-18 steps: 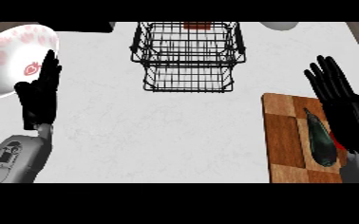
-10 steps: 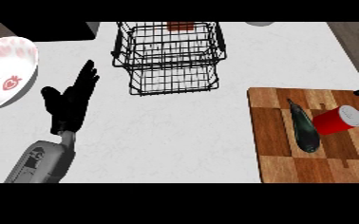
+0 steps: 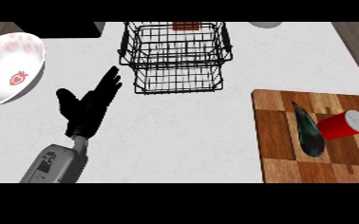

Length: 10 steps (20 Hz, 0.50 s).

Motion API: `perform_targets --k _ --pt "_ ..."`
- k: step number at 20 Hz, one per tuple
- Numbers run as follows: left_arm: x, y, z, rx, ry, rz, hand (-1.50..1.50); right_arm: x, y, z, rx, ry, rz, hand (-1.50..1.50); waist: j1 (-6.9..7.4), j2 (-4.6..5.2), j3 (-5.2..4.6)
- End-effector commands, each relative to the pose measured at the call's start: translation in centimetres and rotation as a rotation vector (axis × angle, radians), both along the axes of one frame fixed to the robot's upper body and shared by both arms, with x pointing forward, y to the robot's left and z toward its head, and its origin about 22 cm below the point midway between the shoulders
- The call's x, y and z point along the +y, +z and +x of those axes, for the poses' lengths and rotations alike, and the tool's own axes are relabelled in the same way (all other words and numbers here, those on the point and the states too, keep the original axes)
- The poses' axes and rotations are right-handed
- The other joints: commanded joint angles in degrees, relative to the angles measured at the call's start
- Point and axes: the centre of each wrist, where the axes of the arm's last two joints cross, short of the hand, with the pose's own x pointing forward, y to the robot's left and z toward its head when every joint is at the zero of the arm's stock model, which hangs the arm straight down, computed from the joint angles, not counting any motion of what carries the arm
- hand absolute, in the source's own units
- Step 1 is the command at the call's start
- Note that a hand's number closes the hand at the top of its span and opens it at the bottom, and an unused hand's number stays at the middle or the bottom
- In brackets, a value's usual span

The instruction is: Pick the can from the cutting board and place it in the tiered basket

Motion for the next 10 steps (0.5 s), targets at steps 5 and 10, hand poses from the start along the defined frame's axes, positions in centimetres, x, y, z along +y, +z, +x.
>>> perform_targets --k 5,10 --pt "1.8 0.7 -0.2 0.014 -0.006 0.0 0.0 -2.6 4.6 -4.2 0.134 -0.122 -0.483 -1.5 -0.58 -0.32 -0.33" --pt "0.4 1.7 -0.4 0.019 -0.002 0.009 0.0 -0.4 8.1 -4.5 0.255 -0.284 -0.704 -1.5 -0.66 -0.48 -0.43"
